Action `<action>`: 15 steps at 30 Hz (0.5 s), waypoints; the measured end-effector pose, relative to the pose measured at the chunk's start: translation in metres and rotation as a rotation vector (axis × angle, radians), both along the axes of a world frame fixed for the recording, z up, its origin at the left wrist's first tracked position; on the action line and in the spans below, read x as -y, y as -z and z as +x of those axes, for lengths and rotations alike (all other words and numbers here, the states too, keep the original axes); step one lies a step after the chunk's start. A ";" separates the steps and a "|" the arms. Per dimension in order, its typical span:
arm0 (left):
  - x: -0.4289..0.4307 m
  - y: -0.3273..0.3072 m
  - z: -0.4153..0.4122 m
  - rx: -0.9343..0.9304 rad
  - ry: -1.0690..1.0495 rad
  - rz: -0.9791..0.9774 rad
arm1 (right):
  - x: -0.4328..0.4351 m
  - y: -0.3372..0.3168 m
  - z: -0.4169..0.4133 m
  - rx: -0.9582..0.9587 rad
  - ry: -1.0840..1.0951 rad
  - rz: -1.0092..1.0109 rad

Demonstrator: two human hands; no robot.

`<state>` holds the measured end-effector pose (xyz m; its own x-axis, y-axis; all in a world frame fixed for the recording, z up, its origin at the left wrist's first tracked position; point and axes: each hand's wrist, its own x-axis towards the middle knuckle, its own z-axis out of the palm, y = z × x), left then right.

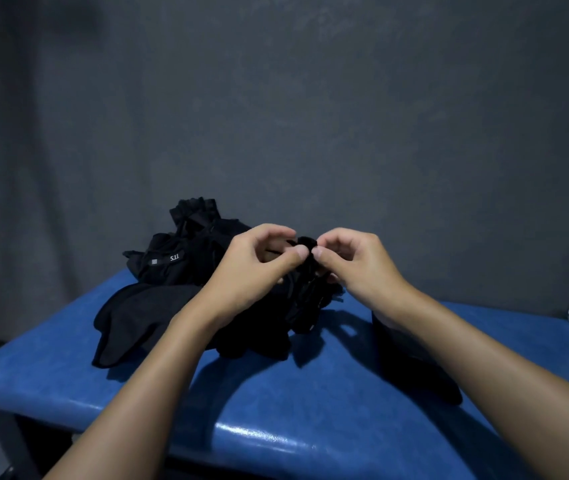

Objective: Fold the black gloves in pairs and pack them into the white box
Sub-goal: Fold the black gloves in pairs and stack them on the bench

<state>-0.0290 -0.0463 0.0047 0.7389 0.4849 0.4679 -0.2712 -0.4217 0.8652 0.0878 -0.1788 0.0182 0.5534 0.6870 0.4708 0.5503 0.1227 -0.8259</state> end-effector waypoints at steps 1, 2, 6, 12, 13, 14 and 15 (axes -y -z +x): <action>0.001 0.001 0.000 -0.026 0.037 -0.008 | 0.000 0.000 0.001 -0.006 0.001 -0.003; 0.003 0.001 0.000 -0.045 0.059 -0.004 | 0.000 0.000 0.001 -0.006 0.001 -0.007; 0.009 0.001 0.001 -0.037 0.061 -0.006 | 0.002 -0.001 0.001 -0.007 0.008 0.004; 0.010 0.000 0.003 0.013 0.026 0.037 | 0.011 -0.002 0.003 -0.136 -0.002 0.004; 0.009 0.001 0.005 0.015 0.008 0.062 | 0.013 -0.004 0.002 -0.156 0.004 0.000; 0.008 0.001 0.006 0.008 -0.002 0.073 | 0.016 -0.006 0.001 -0.181 0.004 -0.002; 0.009 0.002 0.007 -0.004 0.007 0.067 | 0.019 -0.007 0.001 -0.205 0.001 -0.007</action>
<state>-0.0223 -0.0550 0.0030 0.7444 0.4471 0.4959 -0.2708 -0.4768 0.8363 0.0885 -0.1981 0.0254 0.6380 0.6894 0.3431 0.3706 0.1157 -0.9216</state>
